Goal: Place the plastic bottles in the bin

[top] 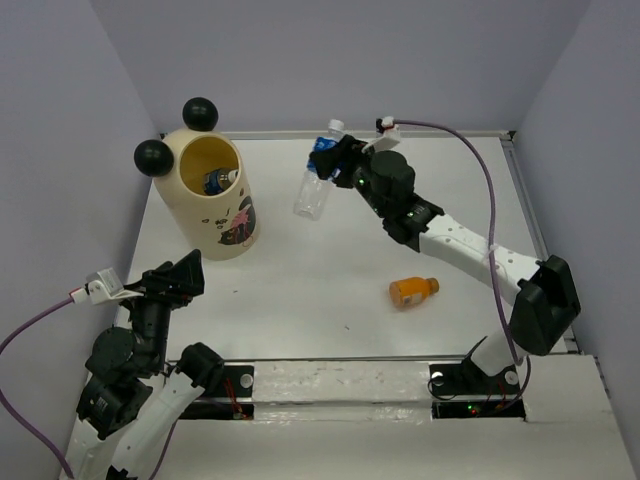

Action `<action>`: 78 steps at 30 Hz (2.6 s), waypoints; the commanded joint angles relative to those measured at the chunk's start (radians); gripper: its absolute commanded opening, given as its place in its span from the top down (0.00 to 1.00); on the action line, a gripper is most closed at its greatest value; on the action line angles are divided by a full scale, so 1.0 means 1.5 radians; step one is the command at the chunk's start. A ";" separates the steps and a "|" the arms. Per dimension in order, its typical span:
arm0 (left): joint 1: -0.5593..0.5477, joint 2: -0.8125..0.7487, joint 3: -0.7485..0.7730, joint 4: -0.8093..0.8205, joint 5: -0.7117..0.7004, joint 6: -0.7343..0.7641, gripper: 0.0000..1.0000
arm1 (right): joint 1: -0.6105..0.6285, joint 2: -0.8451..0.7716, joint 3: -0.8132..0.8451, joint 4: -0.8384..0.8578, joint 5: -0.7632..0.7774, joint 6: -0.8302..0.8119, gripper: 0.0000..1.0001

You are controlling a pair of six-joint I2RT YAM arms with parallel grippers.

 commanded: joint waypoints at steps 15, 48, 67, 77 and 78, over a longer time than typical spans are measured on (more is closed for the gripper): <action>0.003 -0.082 -0.002 0.021 -0.008 0.005 0.01 | 0.242 0.431 0.568 0.452 0.106 -0.490 0.60; 0.004 -0.068 0.003 0.020 -0.006 0.002 0.01 | 0.307 0.396 0.475 0.351 0.086 -0.337 0.02; 0.005 0.170 -0.013 0.193 0.347 0.042 0.01 | 0.194 -0.133 -0.075 -0.098 0.094 -0.166 1.00; -0.198 0.508 -0.055 0.466 0.457 -0.002 0.09 | 0.014 -0.557 -0.295 -0.315 0.188 -0.055 0.39; -0.234 0.539 -0.023 0.465 0.400 0.032 0.10 | 0.013 -0.578 -0.283 -0.328 0.212 -0.069 0.30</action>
